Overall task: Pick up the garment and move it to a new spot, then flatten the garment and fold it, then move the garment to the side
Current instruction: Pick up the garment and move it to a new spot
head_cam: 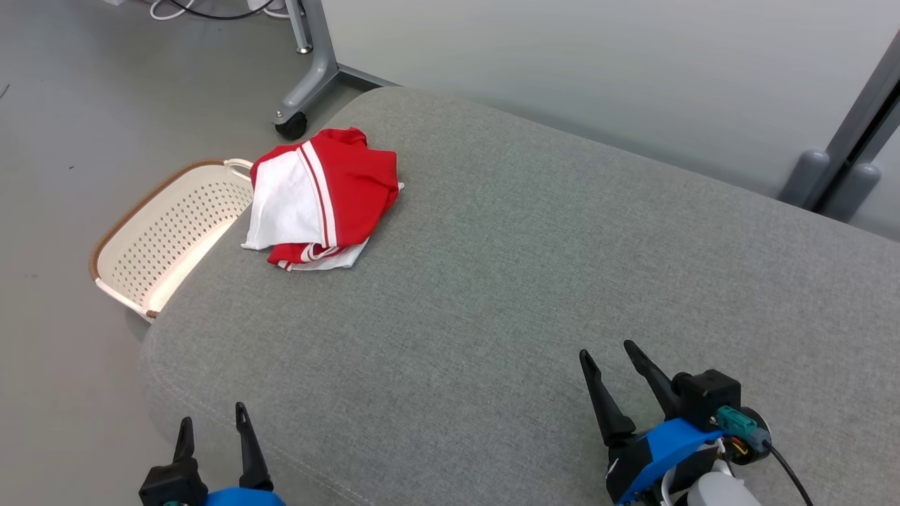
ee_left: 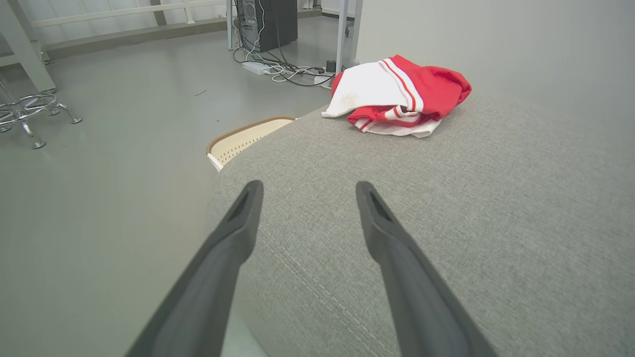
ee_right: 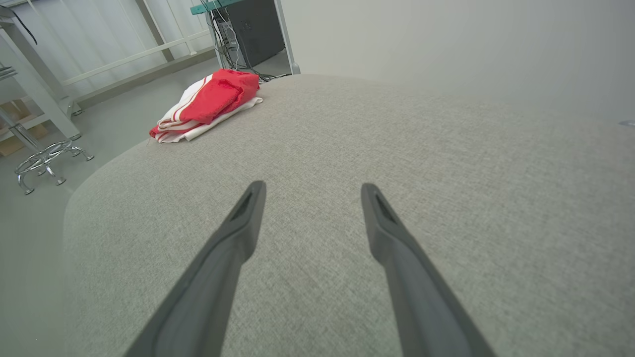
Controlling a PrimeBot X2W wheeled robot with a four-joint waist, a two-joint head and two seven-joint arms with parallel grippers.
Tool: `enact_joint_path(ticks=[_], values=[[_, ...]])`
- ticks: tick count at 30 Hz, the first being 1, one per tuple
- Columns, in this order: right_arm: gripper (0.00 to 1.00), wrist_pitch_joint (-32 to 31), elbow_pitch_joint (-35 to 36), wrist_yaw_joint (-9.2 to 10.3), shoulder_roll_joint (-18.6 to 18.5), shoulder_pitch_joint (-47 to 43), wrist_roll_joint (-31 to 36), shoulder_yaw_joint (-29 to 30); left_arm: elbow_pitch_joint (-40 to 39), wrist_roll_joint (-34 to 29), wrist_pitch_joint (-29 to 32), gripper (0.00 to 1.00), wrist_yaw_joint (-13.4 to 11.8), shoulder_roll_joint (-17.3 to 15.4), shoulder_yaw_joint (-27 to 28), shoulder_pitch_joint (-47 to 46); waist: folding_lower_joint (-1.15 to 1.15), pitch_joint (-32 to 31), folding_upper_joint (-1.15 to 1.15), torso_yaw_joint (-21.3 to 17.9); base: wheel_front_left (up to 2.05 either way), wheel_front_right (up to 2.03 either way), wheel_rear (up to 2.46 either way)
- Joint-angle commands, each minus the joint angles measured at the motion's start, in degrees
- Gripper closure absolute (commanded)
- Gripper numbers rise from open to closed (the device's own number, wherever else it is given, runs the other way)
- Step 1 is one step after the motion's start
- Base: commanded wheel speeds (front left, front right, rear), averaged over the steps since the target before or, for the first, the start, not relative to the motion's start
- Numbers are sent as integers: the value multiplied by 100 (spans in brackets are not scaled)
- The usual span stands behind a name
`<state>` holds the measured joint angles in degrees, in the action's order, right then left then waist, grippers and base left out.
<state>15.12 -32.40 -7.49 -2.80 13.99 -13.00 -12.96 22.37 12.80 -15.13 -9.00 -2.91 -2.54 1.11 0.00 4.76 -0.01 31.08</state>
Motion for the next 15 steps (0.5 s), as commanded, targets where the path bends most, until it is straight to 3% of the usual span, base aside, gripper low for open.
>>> enact_joint_path(ticks=[1,5,15], values=[[0,2,21,-1,-25,43,48,7,51,14,-2,0,47,3,-5,-119,0,11,1,-13,0,0,0],[0,2,132,-1,-25,6,179,81,282,79,-2,0,180,4,32,-435,0,131,1,-64,0,0,0],[0,2,607,-1,-147,411,492,-275,848,42,-1,0,275,-4,479,-1831,0,1056,1,-804,0,0,0]])
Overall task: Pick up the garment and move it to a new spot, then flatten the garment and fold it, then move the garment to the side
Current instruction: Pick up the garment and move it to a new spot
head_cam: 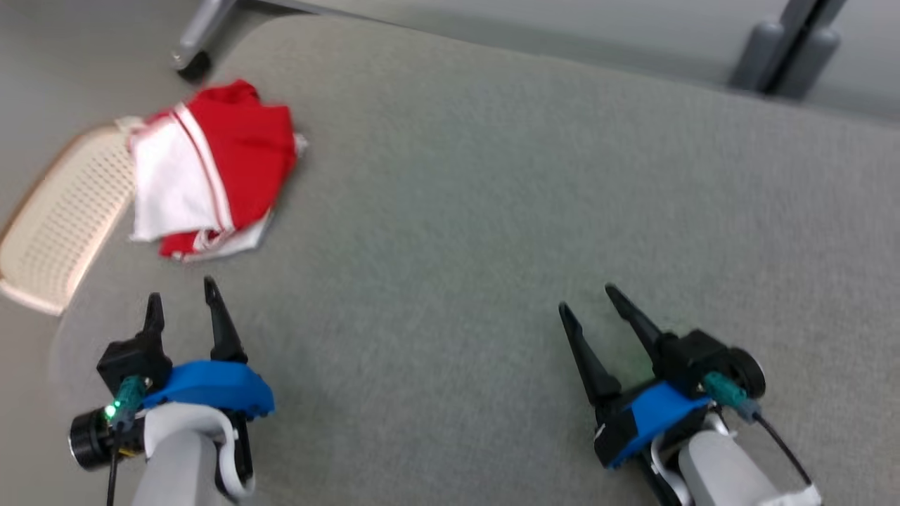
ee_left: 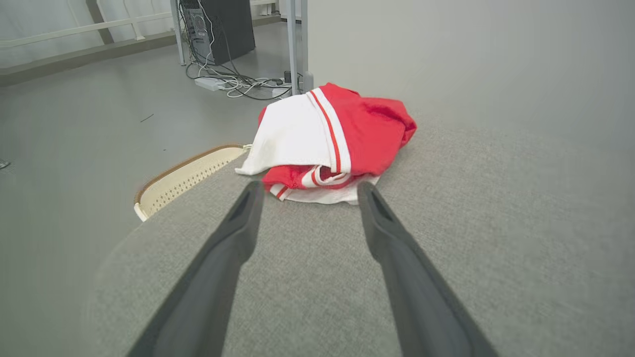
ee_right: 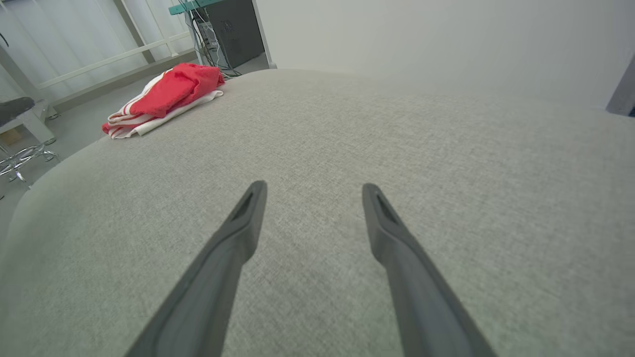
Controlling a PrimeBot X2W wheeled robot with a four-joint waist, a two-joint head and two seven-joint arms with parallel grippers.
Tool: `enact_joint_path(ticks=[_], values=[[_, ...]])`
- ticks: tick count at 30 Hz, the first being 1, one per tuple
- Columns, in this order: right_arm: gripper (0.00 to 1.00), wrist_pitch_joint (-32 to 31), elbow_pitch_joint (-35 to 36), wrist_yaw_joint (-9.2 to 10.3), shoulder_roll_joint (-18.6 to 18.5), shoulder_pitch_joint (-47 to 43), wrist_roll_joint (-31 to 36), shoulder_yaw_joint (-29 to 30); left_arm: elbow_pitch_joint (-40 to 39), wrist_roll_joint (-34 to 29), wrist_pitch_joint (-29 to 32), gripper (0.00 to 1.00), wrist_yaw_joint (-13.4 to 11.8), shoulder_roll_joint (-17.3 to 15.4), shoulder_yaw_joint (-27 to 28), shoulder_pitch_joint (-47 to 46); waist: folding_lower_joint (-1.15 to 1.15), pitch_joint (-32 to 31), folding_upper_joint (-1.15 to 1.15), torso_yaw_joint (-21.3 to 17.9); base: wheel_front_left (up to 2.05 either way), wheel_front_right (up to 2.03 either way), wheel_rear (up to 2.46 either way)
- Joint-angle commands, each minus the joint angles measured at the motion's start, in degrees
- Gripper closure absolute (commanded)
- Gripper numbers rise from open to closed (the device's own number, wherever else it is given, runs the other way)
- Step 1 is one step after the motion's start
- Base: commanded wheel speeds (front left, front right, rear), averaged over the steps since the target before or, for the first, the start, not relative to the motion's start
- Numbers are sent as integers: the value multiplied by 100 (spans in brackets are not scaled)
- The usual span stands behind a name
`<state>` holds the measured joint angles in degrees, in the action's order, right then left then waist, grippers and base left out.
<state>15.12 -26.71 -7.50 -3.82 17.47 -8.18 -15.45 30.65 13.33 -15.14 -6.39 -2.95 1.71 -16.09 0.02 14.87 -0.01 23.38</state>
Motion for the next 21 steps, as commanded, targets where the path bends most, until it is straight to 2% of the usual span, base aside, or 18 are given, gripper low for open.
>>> enact_joint_path(ticks=[1,8,21], values=[[0,2,112,0,-92,119,-18,-72,77,-62,-1,0,10,-20,103,-290,-2,128,1,-102,0,0,0],[0,2,583,0,-377,393,-183,-464,663,-344,0,0,-58,-194,300,-1240,-2,666,1,-627,0,0,0],[0,0,1185,0,-805,635,-389,-604,2273,-377,0,0,-491,-779,662,-2569,-2,1400,1,-1283,0,0,0]])
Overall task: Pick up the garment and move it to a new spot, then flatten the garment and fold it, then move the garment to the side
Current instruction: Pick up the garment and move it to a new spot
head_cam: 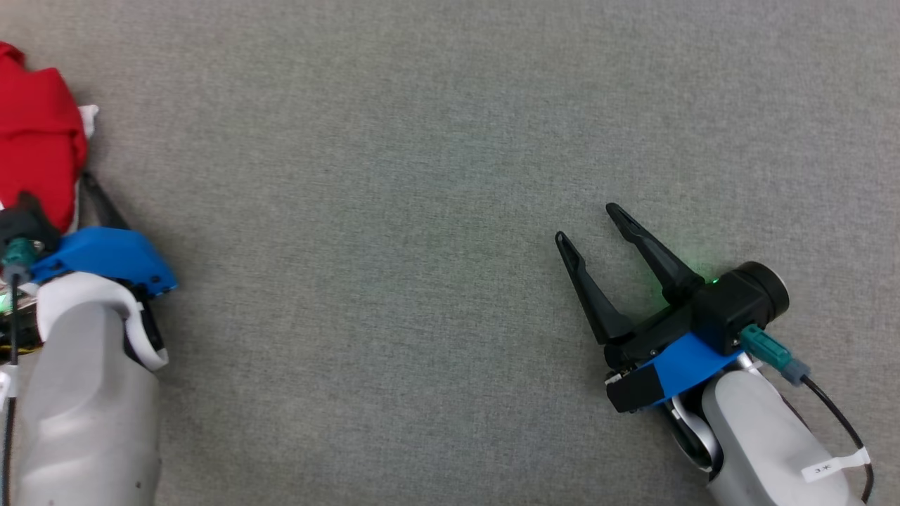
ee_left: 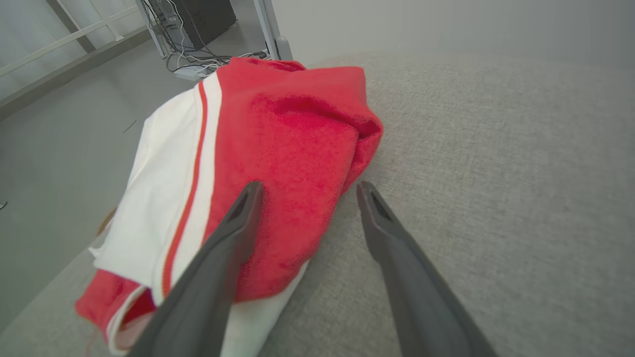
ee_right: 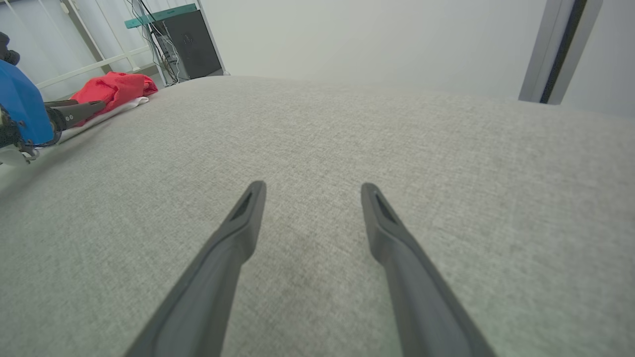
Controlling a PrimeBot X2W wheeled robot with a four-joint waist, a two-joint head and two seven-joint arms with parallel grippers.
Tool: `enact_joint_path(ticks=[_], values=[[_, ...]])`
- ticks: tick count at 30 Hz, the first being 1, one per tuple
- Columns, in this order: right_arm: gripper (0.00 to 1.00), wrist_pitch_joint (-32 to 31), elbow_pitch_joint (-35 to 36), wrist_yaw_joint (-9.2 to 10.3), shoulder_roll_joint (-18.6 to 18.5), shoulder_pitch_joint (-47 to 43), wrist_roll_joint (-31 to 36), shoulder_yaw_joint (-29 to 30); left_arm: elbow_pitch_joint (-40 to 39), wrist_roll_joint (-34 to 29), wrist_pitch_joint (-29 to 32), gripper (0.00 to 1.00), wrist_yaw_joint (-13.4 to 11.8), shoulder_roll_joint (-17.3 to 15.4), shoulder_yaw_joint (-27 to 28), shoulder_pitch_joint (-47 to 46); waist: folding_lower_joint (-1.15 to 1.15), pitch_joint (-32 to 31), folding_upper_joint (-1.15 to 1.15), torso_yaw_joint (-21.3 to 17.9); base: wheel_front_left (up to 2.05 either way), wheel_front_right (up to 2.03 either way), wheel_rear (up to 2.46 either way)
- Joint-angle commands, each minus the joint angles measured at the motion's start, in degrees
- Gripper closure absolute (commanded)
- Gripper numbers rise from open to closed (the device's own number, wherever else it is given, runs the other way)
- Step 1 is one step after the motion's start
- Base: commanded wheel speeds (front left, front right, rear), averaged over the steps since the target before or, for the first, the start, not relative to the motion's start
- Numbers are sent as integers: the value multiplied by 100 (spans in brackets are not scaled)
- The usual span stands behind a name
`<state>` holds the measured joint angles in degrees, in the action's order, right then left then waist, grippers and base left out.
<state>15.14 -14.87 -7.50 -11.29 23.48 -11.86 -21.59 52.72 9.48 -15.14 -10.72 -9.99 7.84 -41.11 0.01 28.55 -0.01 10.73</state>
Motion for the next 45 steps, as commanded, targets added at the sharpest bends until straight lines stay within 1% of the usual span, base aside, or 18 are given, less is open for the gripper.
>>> enact_joint_path(ticks=[1,5,7,8,10,14,15,16,17,20,24,28,32,35,38,41,43,45], values=[[0,-3,25,1,-95,48,-22,25,187,21,2,0,-122,-122,73,-153,-1,71,1,-43,0,0,0],[0,-6,128,1,-145,52,-58,66,735,132,212,0,-309,-384,230,-425,-1,203,1,-158,0,0,0],[0,-7,155,2,-140,58,-81,96,933,168,231,0,-249,-508,249,-513,-1,250,1,-200,0,0,0],[0,-7,171,2,-144,73,-75,112,1007,175,206,20,-207,-550,257,-557,-1,268,1,-215,0,0,0],[0,-7,174,2,-122,89,-102,146,1140,211,155,100,-64,-607,236,-641,-1,284,1,-238,0,0,0],[0,-6,133,2,-23,149,-128,176,1191,161,28,100,241,-746,140,-810,-1,201,1,-308,0,0,0],[0,-6,133,2,-23,149,-128,176,1191,161,28,100,241,-746,140,-810,-1,201,1,-308,0,0,0],[0,-5,102,1,57,169,-134,200,1102,105,-4,100,426,-783,66,-917,-1,117,1,-354,0,0,0],[0,-5,102,1,57,169,-134,200,1102,105,-4,100,426,-783,66,-917,-1,117,1,-354,0,0,0],[0,-2,31,1,166,166,-149,239,663,-14,-9,100,646,-812,-70,-1018,-1,-38,1,-431,0,0,0],[0,-2,-103,1,346,92,-180,329,10,-179,-8,100,879,-563,-267,-1070,-1,-334,1,-583,0,0,0],[0,-1,-258,1,513,-31,-203,436,-454,-415,-11,100,965,-99,-625,-967,-1,-673,1,-840,0,0,0],[0,0,-393,0,666,-114,-238,507,-805,-624,-10,100,997,389,-1039,-706,-1,-957,1,-1202,0,0,0],[0,-2,-471,0,728,-213,-245,558,-955,-689,-11,100,1097,599,-1431,-539,-1,-1102,1,-1501,0,0,0],[0,-1,-562,0,781,-266,-257,573,-1015,-590,-11,100,1228,699,-1849,-316,-1,-1223,1,-1828,0,0,0],[0,-1,-653,0,817,-305,-291,534,-1145,-112,-11,100,1322,718,-2489,-60,-1,-1320,1,-2184,0,0,0],[0,0,-699,0,828,-318,-310,500,-1238,249,-11,100,1281,719,-3048,123,-1,-1372,1,-2391,0,0,0],[0,-2,-732,0,835,-354,-316,476,-1339,574,-11,100,1181,706,-3598,263,-1,-1404,1,-2565,0,0,0]])
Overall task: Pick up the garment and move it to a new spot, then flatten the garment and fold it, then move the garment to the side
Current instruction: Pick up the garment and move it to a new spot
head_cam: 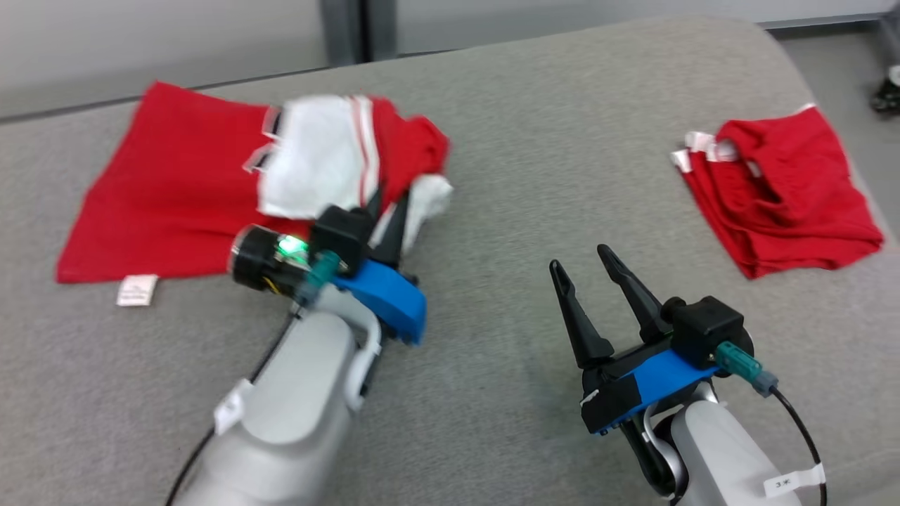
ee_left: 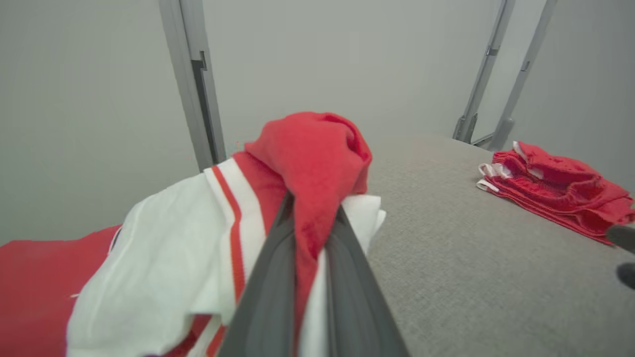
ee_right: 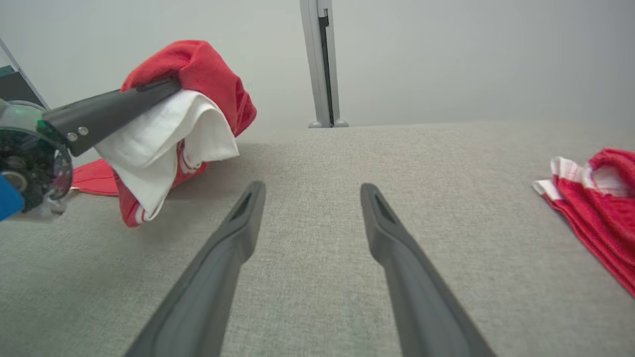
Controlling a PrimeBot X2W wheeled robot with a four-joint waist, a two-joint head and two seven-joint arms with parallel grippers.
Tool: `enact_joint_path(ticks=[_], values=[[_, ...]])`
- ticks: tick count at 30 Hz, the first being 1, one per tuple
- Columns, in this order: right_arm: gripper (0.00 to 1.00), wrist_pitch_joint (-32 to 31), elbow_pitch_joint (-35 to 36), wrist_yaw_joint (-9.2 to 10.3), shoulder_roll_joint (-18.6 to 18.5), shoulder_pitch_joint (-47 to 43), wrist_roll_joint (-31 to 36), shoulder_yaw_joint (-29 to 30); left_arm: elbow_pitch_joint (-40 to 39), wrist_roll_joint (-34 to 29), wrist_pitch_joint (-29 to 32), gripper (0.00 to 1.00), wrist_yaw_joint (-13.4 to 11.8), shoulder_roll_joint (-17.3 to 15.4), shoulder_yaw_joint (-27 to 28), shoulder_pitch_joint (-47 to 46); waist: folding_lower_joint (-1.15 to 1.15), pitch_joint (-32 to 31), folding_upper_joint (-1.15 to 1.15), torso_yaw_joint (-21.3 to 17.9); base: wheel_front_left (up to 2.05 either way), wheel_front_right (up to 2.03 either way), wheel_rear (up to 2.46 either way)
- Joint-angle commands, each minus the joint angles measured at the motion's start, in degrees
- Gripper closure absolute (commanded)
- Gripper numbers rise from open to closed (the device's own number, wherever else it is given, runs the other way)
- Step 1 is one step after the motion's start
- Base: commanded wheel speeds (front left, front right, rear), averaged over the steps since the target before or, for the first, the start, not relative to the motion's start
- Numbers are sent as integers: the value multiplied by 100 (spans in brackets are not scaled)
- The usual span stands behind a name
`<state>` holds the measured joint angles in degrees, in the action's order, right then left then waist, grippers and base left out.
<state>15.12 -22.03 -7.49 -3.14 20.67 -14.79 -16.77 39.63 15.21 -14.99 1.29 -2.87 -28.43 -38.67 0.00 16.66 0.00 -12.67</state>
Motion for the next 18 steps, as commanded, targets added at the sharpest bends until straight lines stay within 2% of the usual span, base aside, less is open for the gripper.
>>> enact_joint_path(ticks=[1,7,8,9,10,15,18], values=[[0,1,-33,-1,22,-90,-31,-3,-74,146,-27,100,-64,-6,-254,91,0,-231,0,-296,0,0,0],[0,1,-56,-1,23,-130,-141,-44,-265,885,-27,98,-440,-6,-1482,395,0,-300,0,-518,0,0,0],[0,1,-63,-1,22,-152,-146,-41,-279,941,-27,62,-504,-7,-1586,420,0,-313,0,-524,0,0,0],[0,1,-69,-1,22,-173,-144,-38,-266,1013,-27,13,-559,-7,-1653,471,0,-330,0,-522,0,0,0],[0,1,-73,-1,23,-194,-142,-32,-249,1061,-27,0,-616,-12,-1705,509,0,-351,0,-512,0,0,0],[0,1,-94,-1,20,-262,-101,53,-226,1055,-26,0,-887,-6,-1513,747,0,-460,0,-346,0,0,0],[0,1,-119,-1,19,-329,-79,125,-278,891,-26,0,-953,-10,-1201,943,0,-531,0,-189,0,0,0]])
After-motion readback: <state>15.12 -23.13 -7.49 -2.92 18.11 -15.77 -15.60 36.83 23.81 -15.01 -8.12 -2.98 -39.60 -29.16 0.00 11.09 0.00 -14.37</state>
